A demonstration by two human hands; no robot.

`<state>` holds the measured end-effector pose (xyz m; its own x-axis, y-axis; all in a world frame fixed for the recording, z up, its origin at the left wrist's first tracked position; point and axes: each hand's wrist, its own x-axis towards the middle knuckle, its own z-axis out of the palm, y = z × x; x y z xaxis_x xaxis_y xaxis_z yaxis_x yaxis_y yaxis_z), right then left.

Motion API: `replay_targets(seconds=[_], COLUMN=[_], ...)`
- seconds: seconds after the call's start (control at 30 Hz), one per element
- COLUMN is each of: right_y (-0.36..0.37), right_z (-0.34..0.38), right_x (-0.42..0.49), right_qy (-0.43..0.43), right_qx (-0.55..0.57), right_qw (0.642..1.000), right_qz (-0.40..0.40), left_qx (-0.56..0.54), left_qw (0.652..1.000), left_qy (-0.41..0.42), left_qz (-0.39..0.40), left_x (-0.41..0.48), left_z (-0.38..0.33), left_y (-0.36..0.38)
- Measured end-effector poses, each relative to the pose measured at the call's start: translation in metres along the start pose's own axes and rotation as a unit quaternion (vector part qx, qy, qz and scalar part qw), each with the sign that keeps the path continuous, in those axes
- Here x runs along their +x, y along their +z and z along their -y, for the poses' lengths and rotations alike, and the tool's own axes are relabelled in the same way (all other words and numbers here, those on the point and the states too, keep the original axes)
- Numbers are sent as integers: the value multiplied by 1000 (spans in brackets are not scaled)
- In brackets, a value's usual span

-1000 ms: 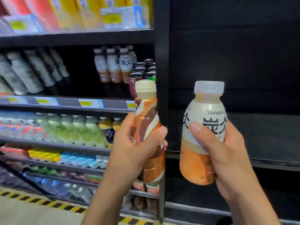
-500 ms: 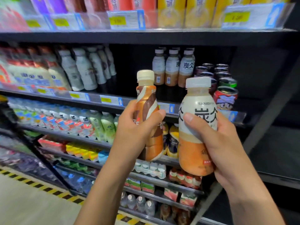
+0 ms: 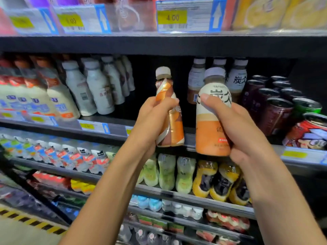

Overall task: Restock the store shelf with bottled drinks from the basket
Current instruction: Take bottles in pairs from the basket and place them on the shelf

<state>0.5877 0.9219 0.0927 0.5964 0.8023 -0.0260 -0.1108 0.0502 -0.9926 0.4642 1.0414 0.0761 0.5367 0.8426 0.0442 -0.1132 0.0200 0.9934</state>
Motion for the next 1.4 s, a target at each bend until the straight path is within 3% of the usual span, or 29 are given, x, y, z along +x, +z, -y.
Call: replay_targets(seconds=[0.13,0.23,0.33,0.47,0.63,0.77,1.0,1.4], right_y=[16,28,36,38,36,30,18,15], right_z=[3,6,6,1,-12,-21,-22,-24], right_x=[33,57,85,122,151,164,169,187], right_qy=[40,38,-17,-66,-86,-92,-109,-93], right_qx=[-18,-4,-5,-82,-93,-119,-278,-305], right_qw=[997,994,992,977,968,965,937,929], right_qz=[-61,-103,-128,-186,-216,-216,-183,-187], left_qx=[9,4,48,79,184,185,225,245], left_qw=[998,998,999,994,979,978,965,966], left_qy=[-58,-67,2,60,90,94,134,71], left_qz=[36,-10,-18,54,14,10,17,-38], left_x=[54,107,148,189,227,255,274,297], left_z=[-2,2,9,15,27,42,53,54], left_y=[-12,-8,-6,-10,4,14,26,39])
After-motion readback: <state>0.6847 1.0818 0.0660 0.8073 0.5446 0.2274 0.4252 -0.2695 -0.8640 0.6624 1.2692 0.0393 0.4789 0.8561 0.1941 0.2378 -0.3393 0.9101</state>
